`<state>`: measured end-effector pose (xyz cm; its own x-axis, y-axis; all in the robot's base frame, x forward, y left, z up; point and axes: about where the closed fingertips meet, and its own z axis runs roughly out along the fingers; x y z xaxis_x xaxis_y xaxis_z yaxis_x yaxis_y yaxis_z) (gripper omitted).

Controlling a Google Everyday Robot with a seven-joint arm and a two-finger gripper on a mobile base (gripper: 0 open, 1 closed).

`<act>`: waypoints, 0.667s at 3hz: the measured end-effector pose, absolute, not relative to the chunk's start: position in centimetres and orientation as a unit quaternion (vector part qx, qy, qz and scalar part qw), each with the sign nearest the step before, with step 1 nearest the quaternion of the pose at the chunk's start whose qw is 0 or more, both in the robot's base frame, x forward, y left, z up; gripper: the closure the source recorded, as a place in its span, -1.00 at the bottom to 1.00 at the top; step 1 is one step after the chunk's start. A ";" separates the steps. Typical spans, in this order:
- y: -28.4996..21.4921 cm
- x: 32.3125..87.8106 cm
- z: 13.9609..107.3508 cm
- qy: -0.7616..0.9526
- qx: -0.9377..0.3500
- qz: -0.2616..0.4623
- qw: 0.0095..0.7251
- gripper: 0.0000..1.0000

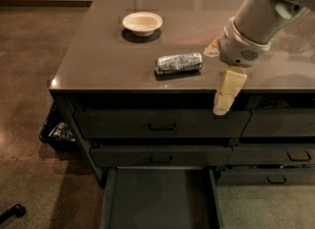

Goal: Place redbull can into bottom drawer

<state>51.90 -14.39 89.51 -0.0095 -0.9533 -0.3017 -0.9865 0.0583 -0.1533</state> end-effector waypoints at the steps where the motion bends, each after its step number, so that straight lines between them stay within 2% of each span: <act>1: -13.5 55.1 89.8 0.699 -0.693 0.027 0.175 -1.00; 2: -14.2 58.9 89.3 0.695 -0.688 0.014 0.207 -1.00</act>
Offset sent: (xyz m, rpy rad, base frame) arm 0.1202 -0.0115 -0.0066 0.0501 -0.2020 -0.0117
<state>58.93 -14.22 89.32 0.0333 -0.9510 -0.3075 -0.9626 0.0523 -0.2658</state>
